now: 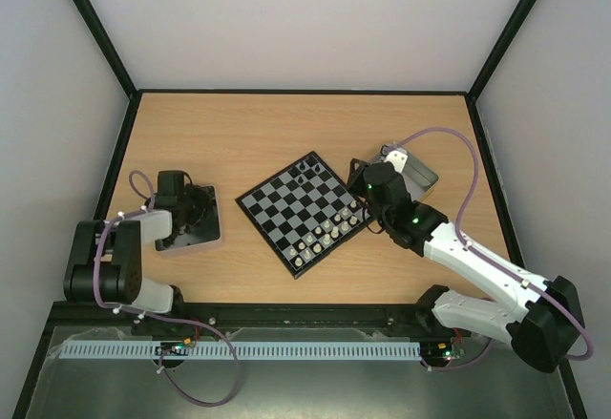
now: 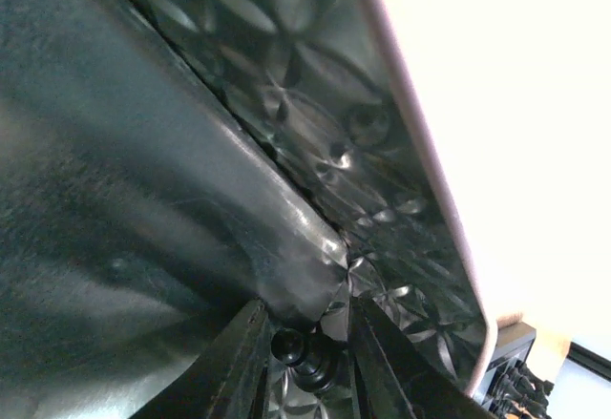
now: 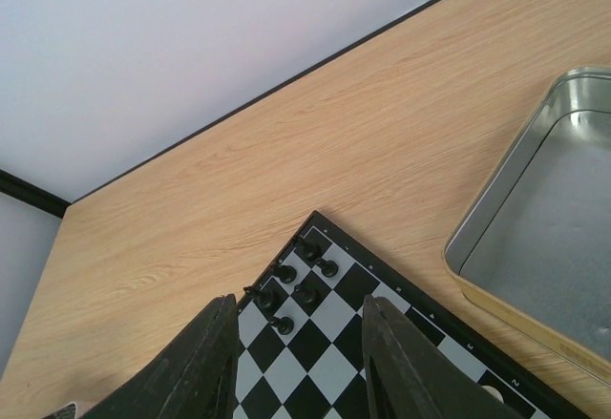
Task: Set up the chess pieces on the board
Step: Pick up the chess piece from the storage box.
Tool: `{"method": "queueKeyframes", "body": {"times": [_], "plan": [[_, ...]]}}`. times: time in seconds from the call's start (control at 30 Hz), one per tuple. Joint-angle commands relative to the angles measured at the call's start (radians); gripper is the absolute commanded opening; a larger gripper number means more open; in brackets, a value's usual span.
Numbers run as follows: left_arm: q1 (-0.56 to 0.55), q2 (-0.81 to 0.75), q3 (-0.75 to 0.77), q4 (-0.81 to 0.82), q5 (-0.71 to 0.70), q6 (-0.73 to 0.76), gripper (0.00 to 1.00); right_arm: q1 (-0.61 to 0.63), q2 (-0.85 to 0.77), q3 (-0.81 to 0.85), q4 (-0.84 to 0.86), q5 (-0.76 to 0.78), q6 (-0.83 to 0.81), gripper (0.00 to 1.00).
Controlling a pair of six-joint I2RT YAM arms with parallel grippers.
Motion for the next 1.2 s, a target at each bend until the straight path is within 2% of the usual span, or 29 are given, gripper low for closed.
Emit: {"method": "queueKeyframes", "body": {"times": [0.0,0.37,0.73,0.87,0.97,1.17], "plan": [[-0.009,0.036,-0.001,-0.022,-0.029,-0.029,0.25,-0.004,-0.023,-0.016,0.016,0.038,0.012,0.35],[-0.021,0.032,0.002,-0.073,-0.121,0.002,0.03,-0.003,-0.027,-0.017,0.014,0.040,0.007,0.35],[-0.054,-0.208,-0.011,-0.202,-0.238,0.155,0.02,-0.003,-0.027,-0.021,0.022,0.036,0.008,0.35],[-0.130,-0.313,-0.012,-0.238,-0.305,0.228,0.02,-0.003,-0.028,-0.020,0.021,0.038,0.009,0.35],[-0.228,-0.369,-0.003,-0.231,-0.370,0.298,0.02,-0.004,-0.032,-0.024,0.020,0.045,0.010,0.35],[-0.453,-0.358,0.046,-0.183,-0.527,0.462,0.03,-0.003,-0.033,-0.026,0.017,0.049,0.016,0.35]]}}
